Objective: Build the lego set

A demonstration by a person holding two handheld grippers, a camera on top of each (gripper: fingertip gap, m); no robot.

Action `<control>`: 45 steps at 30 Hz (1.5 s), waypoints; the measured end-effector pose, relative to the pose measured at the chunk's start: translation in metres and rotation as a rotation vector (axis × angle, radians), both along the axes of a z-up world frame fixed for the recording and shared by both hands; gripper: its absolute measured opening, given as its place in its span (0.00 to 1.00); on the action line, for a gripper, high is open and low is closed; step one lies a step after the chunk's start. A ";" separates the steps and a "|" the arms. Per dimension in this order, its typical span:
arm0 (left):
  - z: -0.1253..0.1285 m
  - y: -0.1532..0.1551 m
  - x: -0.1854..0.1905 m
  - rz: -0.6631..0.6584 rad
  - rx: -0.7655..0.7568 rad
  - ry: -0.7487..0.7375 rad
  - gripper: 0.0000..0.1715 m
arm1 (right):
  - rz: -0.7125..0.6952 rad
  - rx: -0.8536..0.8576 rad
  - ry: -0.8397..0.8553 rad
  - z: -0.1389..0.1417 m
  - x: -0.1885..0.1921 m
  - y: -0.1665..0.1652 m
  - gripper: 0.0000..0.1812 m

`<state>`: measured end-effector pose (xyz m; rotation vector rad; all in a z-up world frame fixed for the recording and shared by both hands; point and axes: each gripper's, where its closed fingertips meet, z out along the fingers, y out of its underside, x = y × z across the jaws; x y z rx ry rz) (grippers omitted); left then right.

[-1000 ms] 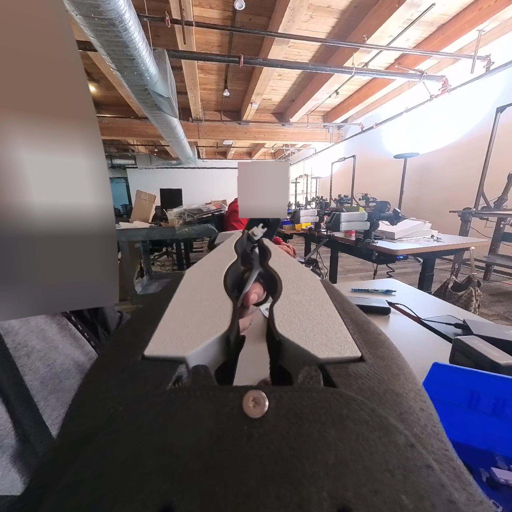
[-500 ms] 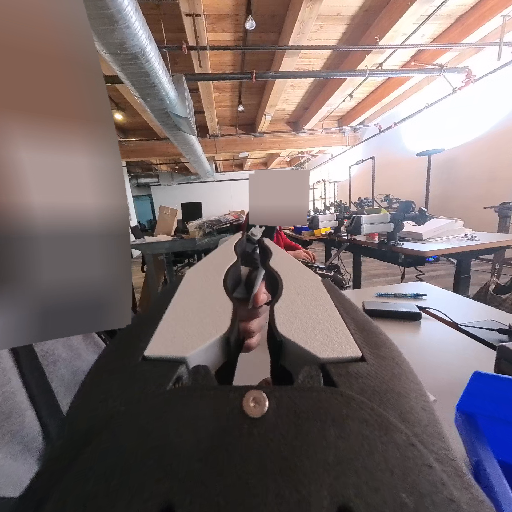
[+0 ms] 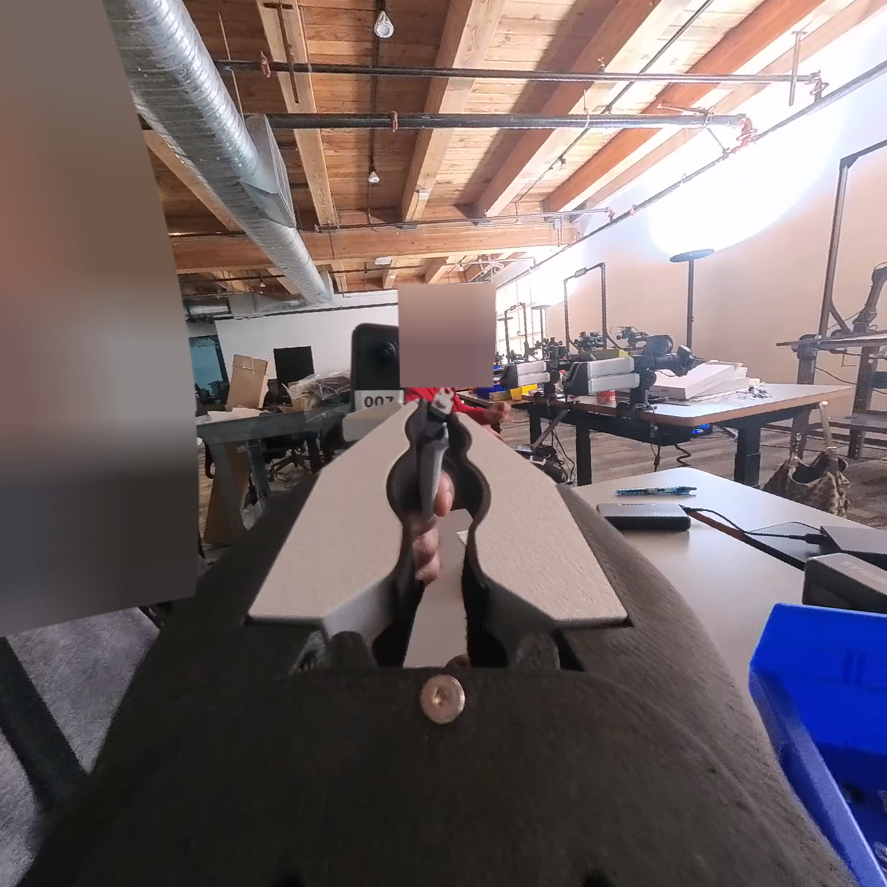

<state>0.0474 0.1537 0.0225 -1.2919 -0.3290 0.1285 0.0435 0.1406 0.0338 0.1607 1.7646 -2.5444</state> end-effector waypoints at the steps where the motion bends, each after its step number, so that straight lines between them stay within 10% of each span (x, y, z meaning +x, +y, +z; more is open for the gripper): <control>1: 0.000 0.000 0.000 0.016 -0.012 0.011 0.05 | -0.007 0.003 0.001 0.000 0.000 0.000 0.05; 16: -0.004 -0.008 -0.013 0.263 -0.177 0.173 0.05 | -0.161 0.078 0.049 -0.007 -0.007 -0.003 0.00; 28: -0.002 -0.004 0.002 -0.154 0.096 -0.152 0.05 | 0.000 -0.043 -0.057 0.006 -0.005 0.008 0.07; 45: -0.007 0.001 0.005 -0.204 0.086 -0.199 0.05 | 0.134 0.000 -0.096 -0.004 0.004 0.001 0.05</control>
